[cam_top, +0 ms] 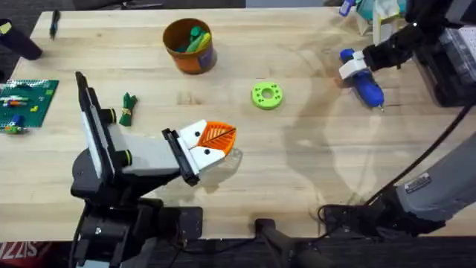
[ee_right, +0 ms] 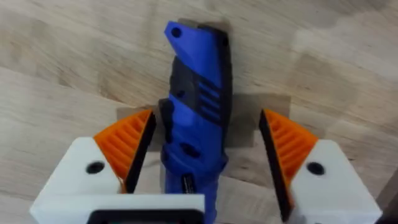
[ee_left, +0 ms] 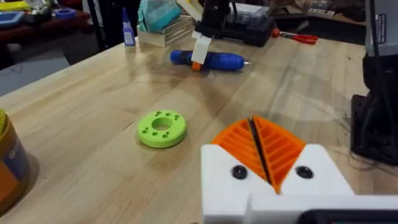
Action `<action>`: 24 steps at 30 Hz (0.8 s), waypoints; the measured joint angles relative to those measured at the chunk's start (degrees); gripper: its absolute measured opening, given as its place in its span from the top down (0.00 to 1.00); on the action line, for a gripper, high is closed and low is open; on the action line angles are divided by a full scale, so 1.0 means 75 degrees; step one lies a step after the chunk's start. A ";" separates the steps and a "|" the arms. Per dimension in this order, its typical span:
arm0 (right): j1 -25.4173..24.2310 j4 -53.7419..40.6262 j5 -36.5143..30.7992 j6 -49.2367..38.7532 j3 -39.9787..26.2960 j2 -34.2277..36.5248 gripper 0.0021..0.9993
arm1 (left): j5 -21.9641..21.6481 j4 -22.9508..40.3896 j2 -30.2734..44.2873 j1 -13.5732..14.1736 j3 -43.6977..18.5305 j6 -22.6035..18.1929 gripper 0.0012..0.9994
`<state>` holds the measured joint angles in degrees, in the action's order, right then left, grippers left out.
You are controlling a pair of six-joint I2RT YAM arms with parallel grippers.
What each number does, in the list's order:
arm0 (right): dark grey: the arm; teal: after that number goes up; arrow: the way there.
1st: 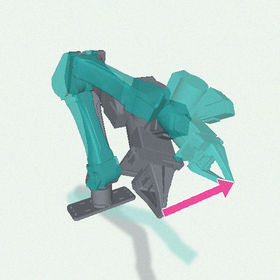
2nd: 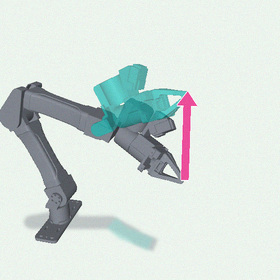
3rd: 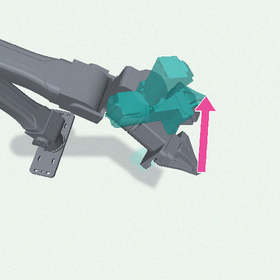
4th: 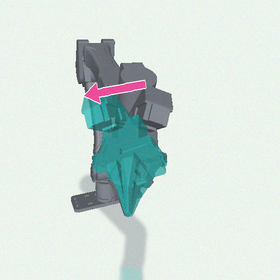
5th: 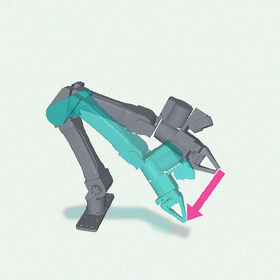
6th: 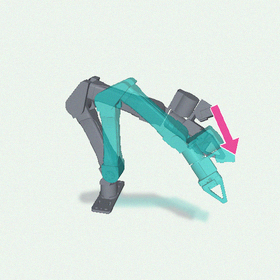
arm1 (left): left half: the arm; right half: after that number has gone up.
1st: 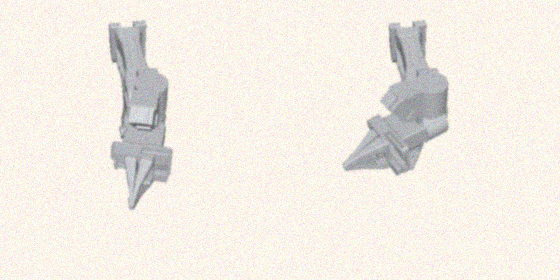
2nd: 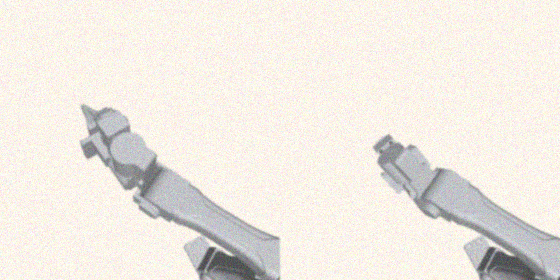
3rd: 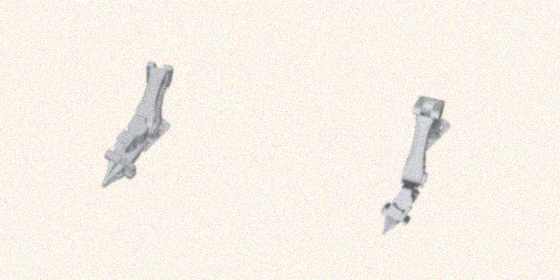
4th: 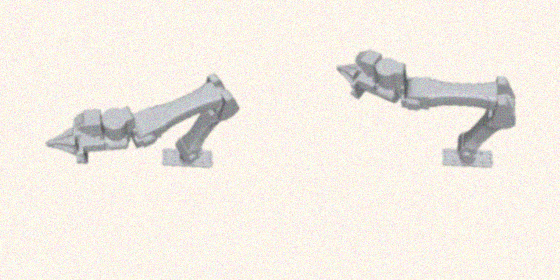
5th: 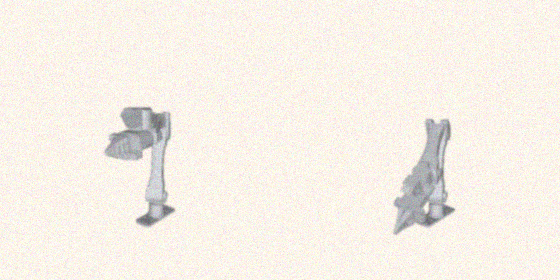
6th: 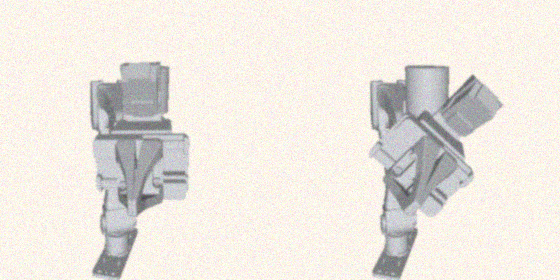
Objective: Pick up the gripper from the table and insert it into the empty holder that is missing its gripper. Then pick up a screw, insert it into the mounting hole, and use the screwdriver to tighten it. Finally, clean up the table by picking up the vegetable and placing it into the bucket.
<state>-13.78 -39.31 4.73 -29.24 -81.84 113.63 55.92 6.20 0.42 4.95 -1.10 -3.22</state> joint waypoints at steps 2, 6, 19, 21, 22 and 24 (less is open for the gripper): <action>0.0019 0.0000 -0.0002 0.0051 0.0000 -0.0001 0.01 | 0.0000 0.0002 0.0000 0.0000 0.0000 0.0001 1.00; 0.0115 -0.0012 -0.0198 0.0227 0.0000 0.0000 0.01 | 0.0000 0.0002 -0.0002 0.0000 0.0000 0.0000 1.00; 0.0527 -0.1305 -0.0545 0.0356 -0.1156 0.0546 0.01 | -0.0003 -0.0001 0.0001 0.0000 0.0000 0.0000 1.00; 0.0521 -0.1438 -0.0567 0.0356 -0.1524 0.0791 0.01 | -0.0003 -0.0001 0.0000 0.0000 0.0000 0.0000 1.00; 0.0513 -0.1465 -0.0574 0.0356 -0.1641 0.0883 0.01 | -0.0003 -0.0001 -0.0002 0.0000 0.0000 0.0000 1.00; 0.0516 -0.1525 -0.0580 0.0356 -0.1737 0.1021 0.01 | -0.0003 -0.0001 -0.0002 0.0000 0.0000 0.0000 1.00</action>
<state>-9.91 -50.74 0.38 -26.57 -94.87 121.29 55.90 6.20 0.40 4.95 -1.10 -3.22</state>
